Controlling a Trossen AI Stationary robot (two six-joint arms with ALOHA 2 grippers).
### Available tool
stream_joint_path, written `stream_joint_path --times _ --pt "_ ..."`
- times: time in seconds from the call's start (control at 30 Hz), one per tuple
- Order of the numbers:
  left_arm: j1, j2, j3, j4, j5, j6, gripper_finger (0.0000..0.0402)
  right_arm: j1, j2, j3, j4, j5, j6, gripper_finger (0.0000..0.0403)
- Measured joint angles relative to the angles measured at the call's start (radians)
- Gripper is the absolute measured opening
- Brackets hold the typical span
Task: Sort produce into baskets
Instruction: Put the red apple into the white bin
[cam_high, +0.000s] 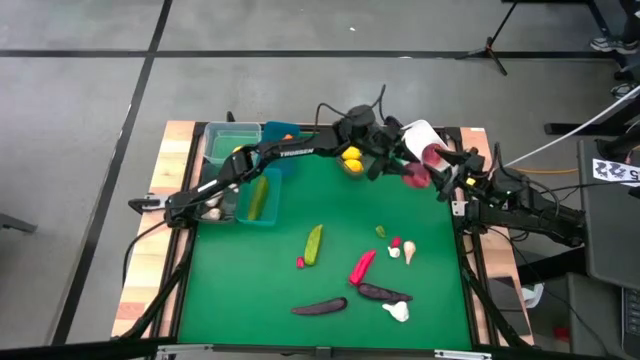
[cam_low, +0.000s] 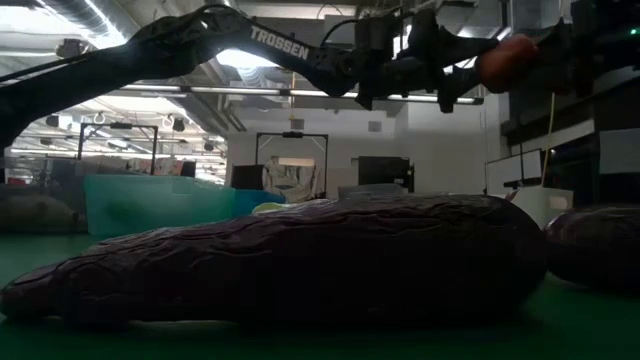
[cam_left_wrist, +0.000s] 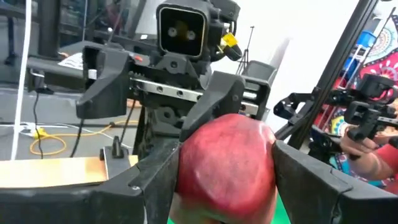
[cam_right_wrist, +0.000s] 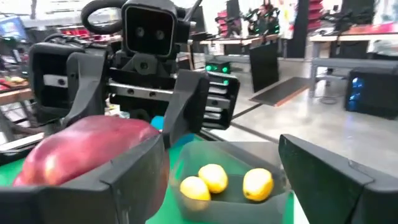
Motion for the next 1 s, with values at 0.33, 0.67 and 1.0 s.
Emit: stream_joint_path --times 0.33,0.67,1.0 --pt "0.009 0.0 0.0 0.007 -0.027 0.01 0.0232 0.002 0.001 -0.001 0.05 0.598 0.059 0.0319" --pt "0.082 0.0 0.0 0.129 -0.155 -0.066 0.0232 0.001 -0.022 -0.001 0.113 0.522 0.05 0.0319" --pt "0.098 0.0 0.001 0.244 -0.194 -0.159 0.0233 0.001 -0.064 0.0 0.116 0.337 0.045 0.0319"
